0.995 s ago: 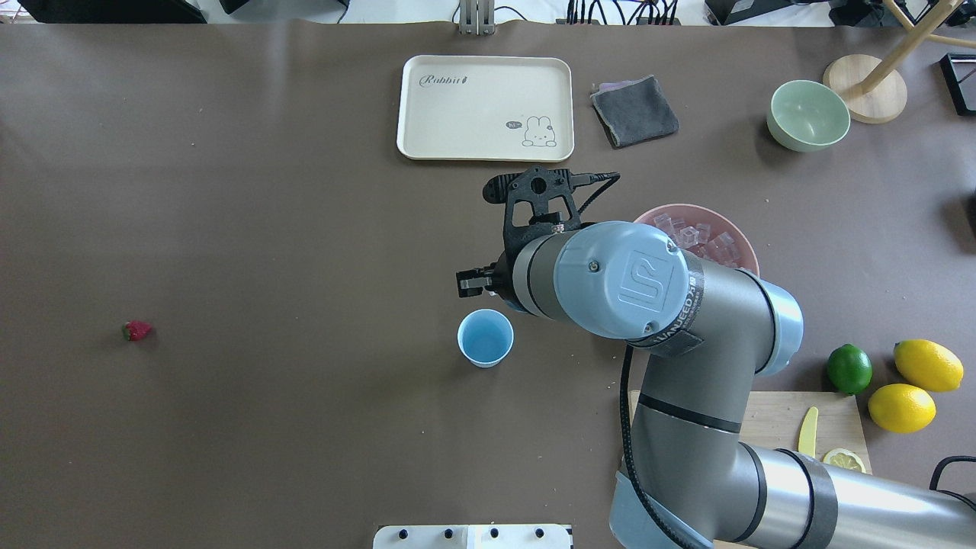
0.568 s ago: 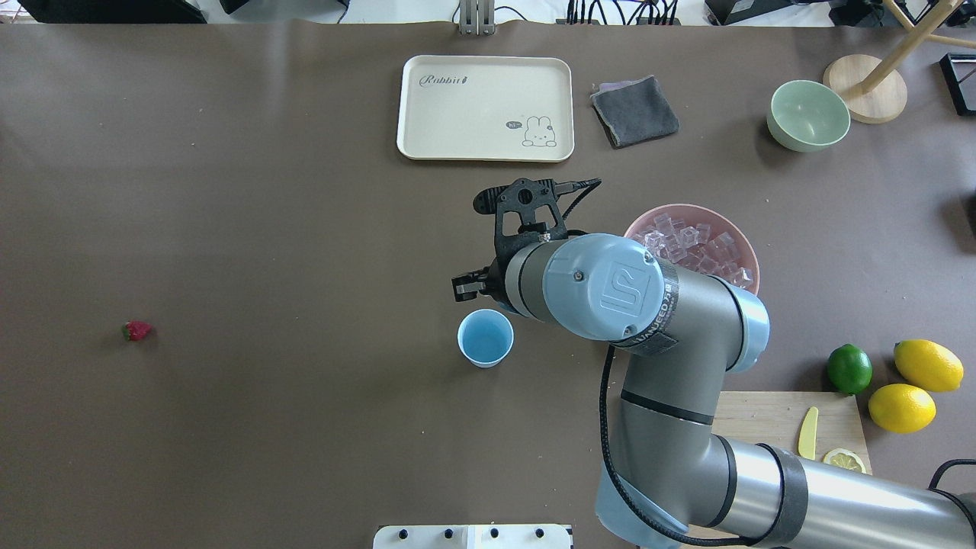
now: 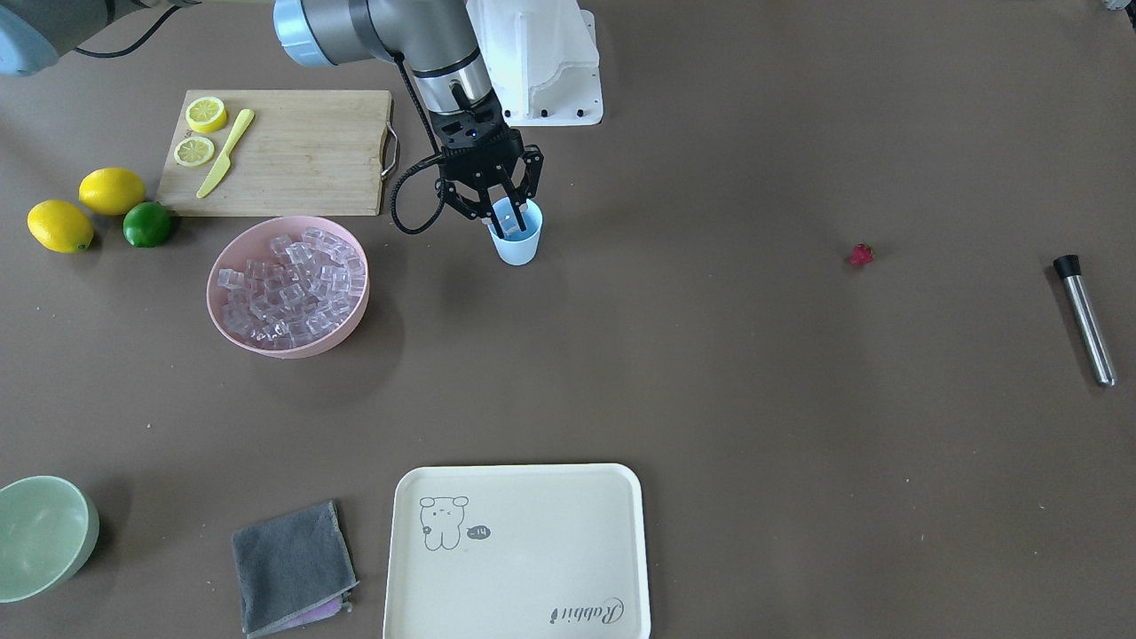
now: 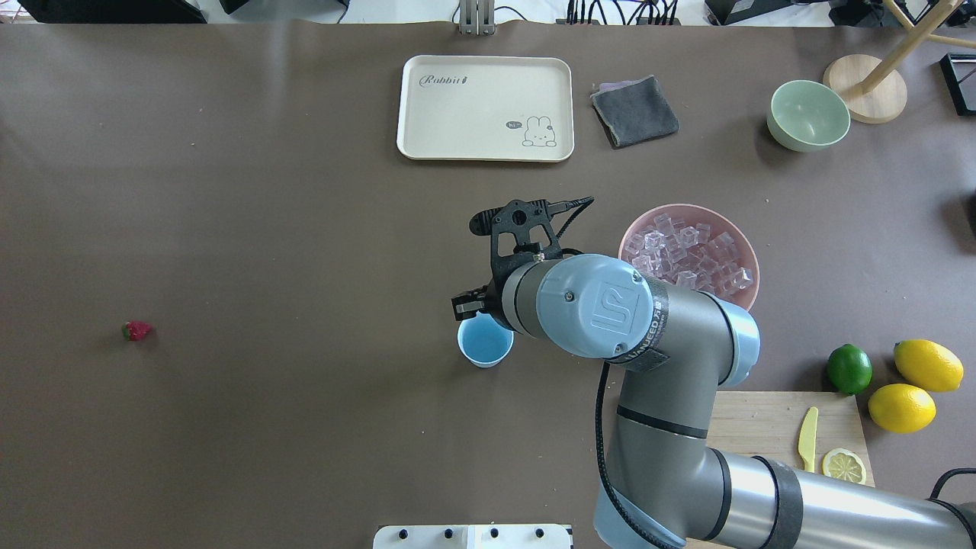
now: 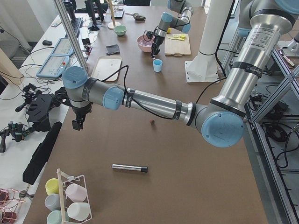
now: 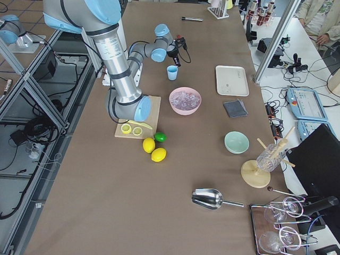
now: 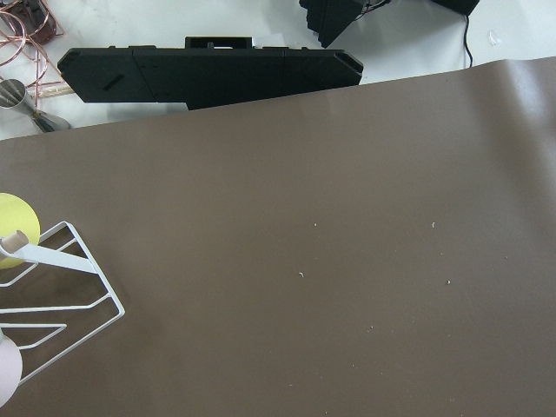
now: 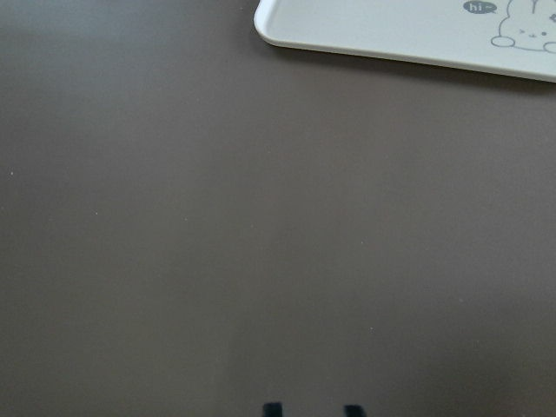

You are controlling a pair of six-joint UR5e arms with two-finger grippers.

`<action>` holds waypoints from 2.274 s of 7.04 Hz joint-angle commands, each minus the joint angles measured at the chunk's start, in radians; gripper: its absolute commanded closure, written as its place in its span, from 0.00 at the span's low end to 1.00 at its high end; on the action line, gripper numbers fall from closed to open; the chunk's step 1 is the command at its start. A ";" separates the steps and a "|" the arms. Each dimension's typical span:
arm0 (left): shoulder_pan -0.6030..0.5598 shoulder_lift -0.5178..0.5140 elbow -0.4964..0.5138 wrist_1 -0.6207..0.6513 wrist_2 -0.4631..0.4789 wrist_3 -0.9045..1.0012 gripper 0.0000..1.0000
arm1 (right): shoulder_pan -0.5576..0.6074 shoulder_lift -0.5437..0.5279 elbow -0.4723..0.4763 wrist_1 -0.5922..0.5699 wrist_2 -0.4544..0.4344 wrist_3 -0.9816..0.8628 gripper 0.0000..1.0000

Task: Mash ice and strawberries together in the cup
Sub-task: 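Lower the right gripper to the cup and release the ice cube, then move the empty right gripper back over the ice bowl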

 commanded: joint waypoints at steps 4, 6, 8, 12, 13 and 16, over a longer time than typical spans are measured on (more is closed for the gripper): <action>-0.003 0.000 0.001 0.001 0.000 0.000 0.02 | -0.050 -0.008 -0.001 0.005 -0.027 0.001 1.00; -0.004 0.000 -0.001 0.001 0.000 0.000 0.02 | -0.051 -0.017 -0.001 0.006 -0.025 -0.010 0.75; -0.004 0.000 0.002 0.001 0.000 0.000 0.02 | -0.050 -0.014 0.002 0.008 -0.028 -0.010 0.01; -0.029 0.000 0.008 0.001 -0.069 0.005 0.02 | 0.034 -0.039 0.057 -0.005 -0.014 -0.012 0.00; -0.030 0.005 -0.001 -0.001 -0.071 0.005 0.02 | 0.057 -0.051 0.068 -0.003 -0.011 -0.012 0.00; -0.032 -0.005 -0.001 0.001 -0.071 0.000 0.02 | 0.140 -0.100 0.112 -0.009 0.011 -0.012 0.00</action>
